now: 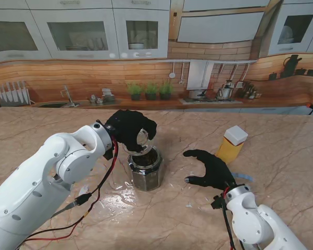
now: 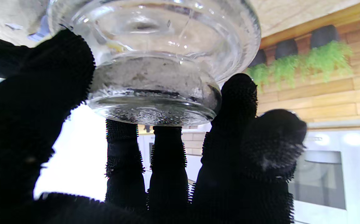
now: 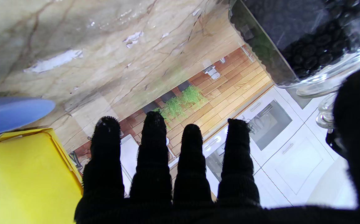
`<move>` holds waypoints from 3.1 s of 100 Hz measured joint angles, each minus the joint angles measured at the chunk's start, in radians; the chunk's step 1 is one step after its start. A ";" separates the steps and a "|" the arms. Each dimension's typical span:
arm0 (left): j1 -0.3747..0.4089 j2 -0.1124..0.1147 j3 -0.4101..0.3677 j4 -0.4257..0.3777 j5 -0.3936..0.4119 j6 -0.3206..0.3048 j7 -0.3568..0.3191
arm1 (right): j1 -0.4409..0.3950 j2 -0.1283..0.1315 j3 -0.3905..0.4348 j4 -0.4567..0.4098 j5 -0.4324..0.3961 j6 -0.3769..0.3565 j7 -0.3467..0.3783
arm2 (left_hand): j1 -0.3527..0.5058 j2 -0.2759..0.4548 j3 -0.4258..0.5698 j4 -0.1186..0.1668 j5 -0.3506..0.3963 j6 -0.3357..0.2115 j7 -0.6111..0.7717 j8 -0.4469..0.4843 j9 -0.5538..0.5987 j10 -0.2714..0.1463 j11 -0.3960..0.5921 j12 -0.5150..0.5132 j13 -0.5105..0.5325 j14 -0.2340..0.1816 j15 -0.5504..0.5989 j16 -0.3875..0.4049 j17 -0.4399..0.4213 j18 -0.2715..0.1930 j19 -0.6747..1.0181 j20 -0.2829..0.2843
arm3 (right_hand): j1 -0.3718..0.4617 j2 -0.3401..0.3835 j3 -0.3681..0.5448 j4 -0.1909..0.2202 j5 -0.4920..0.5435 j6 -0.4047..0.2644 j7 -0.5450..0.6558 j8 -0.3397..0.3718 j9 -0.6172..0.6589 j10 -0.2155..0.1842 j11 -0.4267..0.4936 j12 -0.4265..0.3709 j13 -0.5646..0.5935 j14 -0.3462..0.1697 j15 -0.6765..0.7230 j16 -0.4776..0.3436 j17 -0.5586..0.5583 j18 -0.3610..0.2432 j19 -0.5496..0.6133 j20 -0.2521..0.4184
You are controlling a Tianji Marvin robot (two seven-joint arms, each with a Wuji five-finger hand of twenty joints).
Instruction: Portion coffee beans from the glass jar into the coffee jar
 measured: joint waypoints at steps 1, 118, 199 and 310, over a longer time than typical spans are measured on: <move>0.001 0.000 -0.003 0.000 0.002 -0.001 0.001 | 0.000 0.000 0.000 0.000 0.000 0.000 0.000 | 0.000 0.000 0.000 0.000 0.000 0.000 0.000 0.000 0.000 0.000 0.000 0.000 0.000 0.000 0.000 0.000 0.000 0.000 0.000 0.000 | 0.000 0.000 0.000 0.000 0.000 0.000 0.000 0.000 0.000 0.000 0.000 0.000 0.000 0.000 0.000 0.000 0.000 0.000 0.000 0.000; -0.147 -0.019 0.123 0.541 0.010 0.165 0.277 | 0.024 0.000 -0.026 0.043 0.015 0.012 0.011 | 0.000 0.000 0.000 0.000 -0.003 0.000 0.010 0.000 0.000 0.000 0.000 0.007 0.000 0.000 0.000 0.000 0.000 0.000 0.000 0.000 | 0.000 0.000 0.000 0.000 0.000 0.000 0.000 0.000 0.000 0.000 0.000 0.000 0.005 0.000 0.000 0.000 0.000 -0.001 0.000 0.000; -0.135 -0.026 0.172 0.643 -0.019 0.188 0.324 | 0.026 0.000 -0.029 0.046 0.011 0.012 0.012 | 0.037 0.093 -0.104 -0.004 -0.049 0.000 0.033 0.002 -0.025 0.000 0.000 0.016 -0.009 -0.001 -0.037 0.034 -0.008 -0.001 -0.092 -0.026 | 0.000 0.000 0.000 0.000 0.000 0.000 0.000 0.000 0.000 0.000 0.000 0.000 0.006 0.000 0.000 0.000 0.002 -0.001 0.000 0.000; 0.000 -0.006 0.002 0.473 0.117 0.120 0.289 | 0.025 0.004 -0.005 0.025 -0.006 -0.006 0.040 | -0.108 0.200 -0.021 -0.001 -0.260 0.207 -0.190 0.105 -0.455 0.026 0.192 -0.385 -0.457 -0.074 -0.216 -0.261 -0.460 0.175 -0.304 -0.025 | 0.000 0.000 0.000 0.000 0.000 0.000 0.000 0.000 0.000 0.000 0.000 0.000 0.009 0.000 0.000 0.000 0.009 -0.001 0.000 0.000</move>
